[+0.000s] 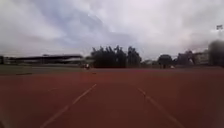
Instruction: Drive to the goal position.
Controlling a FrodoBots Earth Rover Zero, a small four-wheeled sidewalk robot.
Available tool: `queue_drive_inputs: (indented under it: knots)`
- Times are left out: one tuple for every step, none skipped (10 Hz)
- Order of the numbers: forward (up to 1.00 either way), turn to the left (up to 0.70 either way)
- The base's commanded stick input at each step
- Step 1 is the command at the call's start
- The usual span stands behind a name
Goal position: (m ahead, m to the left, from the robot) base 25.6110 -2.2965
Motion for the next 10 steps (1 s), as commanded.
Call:
queue_drive_inputs:
  knots:
    - [0.7, 0.0]
    - [0.7, 0.0]
    - [0.7, 0.0]
    - [0.7, 0.0]
    - [0.7, 0.0]
    - [0.7, 0.0]
    - [0.7, 0.0]
    - [0.7, 0.0]
    - [0.7, 0.0]
    - [0.7, 0.0]
